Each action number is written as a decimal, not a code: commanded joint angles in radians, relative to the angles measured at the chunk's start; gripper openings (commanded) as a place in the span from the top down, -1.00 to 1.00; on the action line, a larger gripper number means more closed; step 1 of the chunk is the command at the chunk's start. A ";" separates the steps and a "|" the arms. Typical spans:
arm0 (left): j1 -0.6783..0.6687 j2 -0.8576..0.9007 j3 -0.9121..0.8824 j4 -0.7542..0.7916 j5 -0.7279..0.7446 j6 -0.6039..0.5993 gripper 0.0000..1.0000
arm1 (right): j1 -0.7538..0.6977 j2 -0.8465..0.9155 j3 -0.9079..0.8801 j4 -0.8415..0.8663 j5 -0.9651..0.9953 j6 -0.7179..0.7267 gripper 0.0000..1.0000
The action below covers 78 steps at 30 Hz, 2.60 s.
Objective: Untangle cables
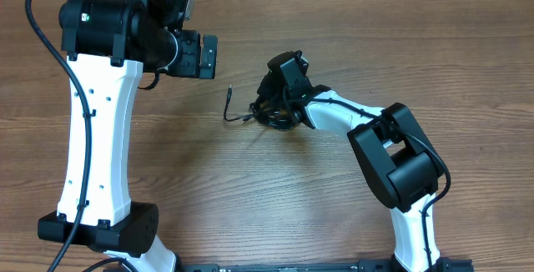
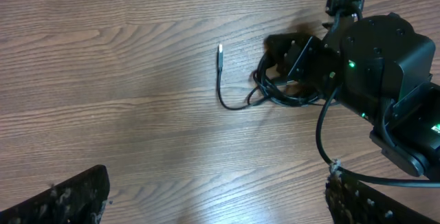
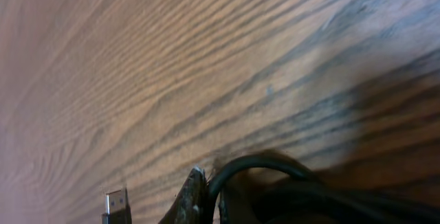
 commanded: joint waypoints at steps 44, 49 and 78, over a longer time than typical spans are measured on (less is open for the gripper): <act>-0.077 0.404 -0.009 -0.038 1.088 1.114 -0.97 | -0.083 -0.436 0.847 -1.270 0.066 -0.692 0.92; -0.102 0.404 -0.009 0.073 1.094 0.972 -0.51 | -0.083 -0.441 0.847 -1.271 0.056 -0.691 0.93; 0.084 0.299 -0.008 0.256 0.741 0.408 0.92 | -0.137 -0.441 0.847 -1.293 -0.012 -0.692 0.92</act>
